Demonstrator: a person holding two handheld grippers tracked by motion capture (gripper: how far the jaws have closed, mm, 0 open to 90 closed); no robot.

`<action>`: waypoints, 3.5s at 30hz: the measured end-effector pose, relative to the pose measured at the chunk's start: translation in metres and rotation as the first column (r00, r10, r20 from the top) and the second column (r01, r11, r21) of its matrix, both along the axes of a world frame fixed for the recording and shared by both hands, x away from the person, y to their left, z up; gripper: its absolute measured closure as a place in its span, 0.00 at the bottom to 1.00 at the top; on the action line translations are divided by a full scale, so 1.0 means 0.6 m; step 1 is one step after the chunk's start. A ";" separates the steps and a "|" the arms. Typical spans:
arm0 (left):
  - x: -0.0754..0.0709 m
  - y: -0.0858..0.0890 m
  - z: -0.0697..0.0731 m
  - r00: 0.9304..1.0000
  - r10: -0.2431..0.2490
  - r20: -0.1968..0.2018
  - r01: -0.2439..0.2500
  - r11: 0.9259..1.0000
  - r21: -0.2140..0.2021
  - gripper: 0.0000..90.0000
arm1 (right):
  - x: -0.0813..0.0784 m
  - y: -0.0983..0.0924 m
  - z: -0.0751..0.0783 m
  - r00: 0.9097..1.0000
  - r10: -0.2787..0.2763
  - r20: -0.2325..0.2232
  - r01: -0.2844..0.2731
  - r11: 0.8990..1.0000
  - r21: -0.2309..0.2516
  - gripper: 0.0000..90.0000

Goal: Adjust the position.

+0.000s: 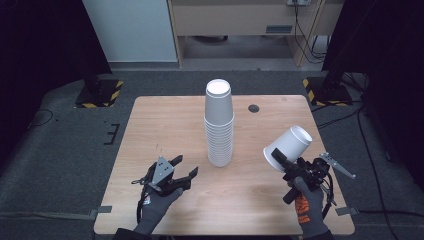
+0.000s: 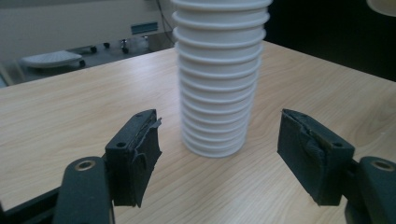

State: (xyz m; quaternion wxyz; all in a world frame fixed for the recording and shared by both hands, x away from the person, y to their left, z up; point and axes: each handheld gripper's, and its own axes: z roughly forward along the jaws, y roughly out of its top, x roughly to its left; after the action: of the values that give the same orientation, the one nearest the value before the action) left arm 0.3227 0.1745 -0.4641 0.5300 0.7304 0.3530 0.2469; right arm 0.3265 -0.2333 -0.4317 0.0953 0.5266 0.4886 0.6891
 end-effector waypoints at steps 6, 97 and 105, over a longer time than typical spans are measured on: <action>0.001 -0.030 0.012 0.999 -0.036 0.022 0.036 0.999 -0.006 0.33 | -0.002 -0.001 0.001 1.000 -0.004 0.001 0.004 1.000 0.017 0.14; 0.061 -0.298 0.037 0.957 -0.220 0.187 0.241 0.966 -0.094 0.50 | 0.000 0.024 -0.012 0.997 0.067 -0.050 -0.062 0.994 0.087 0.14; 0.062 -0.306 0.035 0.949 -0.219 0.226 0.244 0.966 -0.088 0.56 | 0.000 0.028 -0.014 0.994 0.086 -0.062 -0.080 0.992 0.095 0.14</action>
State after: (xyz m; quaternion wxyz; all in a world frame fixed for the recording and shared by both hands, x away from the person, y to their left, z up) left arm 0.3600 -0.0090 -0.4429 0.6314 0.7042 0.2190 0.2396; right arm 0.3265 -0.2162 -0.4401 0.0260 0.5322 0.4807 0.6964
